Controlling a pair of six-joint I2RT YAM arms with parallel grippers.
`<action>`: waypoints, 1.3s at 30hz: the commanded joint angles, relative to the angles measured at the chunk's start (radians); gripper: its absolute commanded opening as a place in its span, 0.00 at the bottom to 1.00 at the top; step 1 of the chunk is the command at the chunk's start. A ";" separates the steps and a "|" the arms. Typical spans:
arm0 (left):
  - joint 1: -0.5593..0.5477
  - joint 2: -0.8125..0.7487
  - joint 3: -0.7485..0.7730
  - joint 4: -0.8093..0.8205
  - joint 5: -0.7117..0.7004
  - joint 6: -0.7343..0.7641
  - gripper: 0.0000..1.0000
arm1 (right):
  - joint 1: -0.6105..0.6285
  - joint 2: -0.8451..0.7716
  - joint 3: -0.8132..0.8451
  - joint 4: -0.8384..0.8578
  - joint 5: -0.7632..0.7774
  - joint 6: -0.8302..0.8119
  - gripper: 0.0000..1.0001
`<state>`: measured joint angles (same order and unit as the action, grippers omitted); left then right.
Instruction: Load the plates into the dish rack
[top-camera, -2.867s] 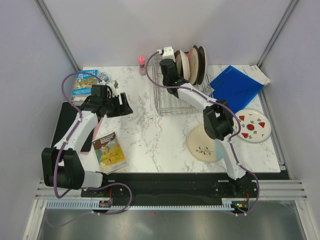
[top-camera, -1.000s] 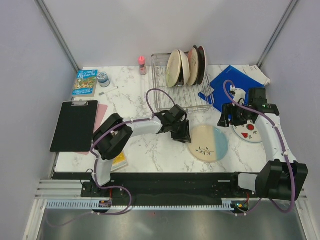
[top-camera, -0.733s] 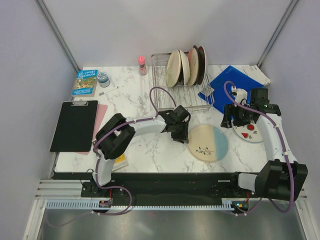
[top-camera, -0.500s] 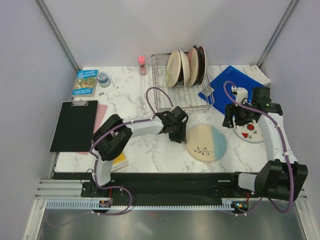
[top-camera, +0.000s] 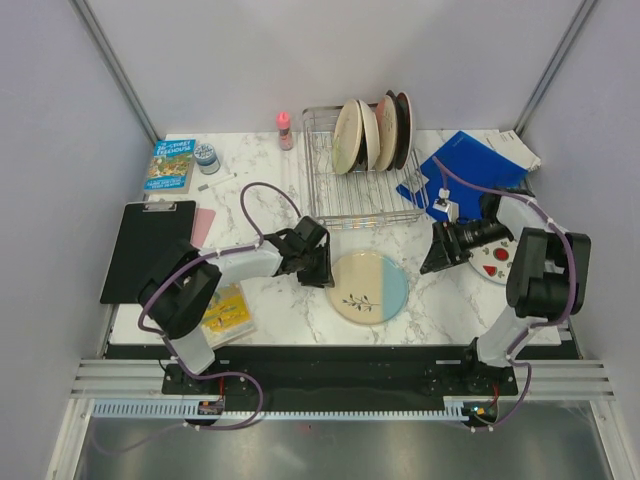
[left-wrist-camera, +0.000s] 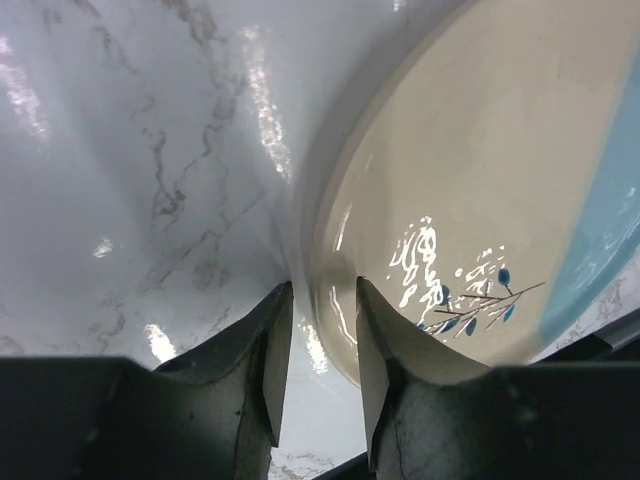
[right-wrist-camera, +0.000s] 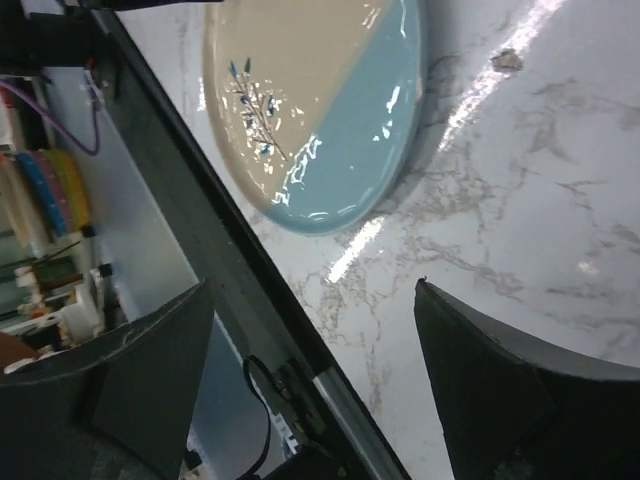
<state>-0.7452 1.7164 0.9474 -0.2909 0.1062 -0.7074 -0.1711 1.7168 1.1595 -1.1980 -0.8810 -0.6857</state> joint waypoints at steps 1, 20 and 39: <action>-0.006 0.075 -0.068 0.045 0.065 0.020 0.34 | 0.030 0.095 -0.014 -0.071 -0.187 -0.121 0.91; 0.147 0.164 -0.177 0.335 0.412 0.013 0.02 | 0.024 0.201 -0.049 0.155 -0.006 0.164 0.98; 0.133 0.218 -0.133 0.392 0.463 -0.082 0.02 | 0.130 0.308 -0.015 0.151 0.001 0.178 0.94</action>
<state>-0.5961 1.8587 0.8291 0.1444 0.6399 -0.7517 -0.0677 1.9152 1.1297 -1.0145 -0.8207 -0.3973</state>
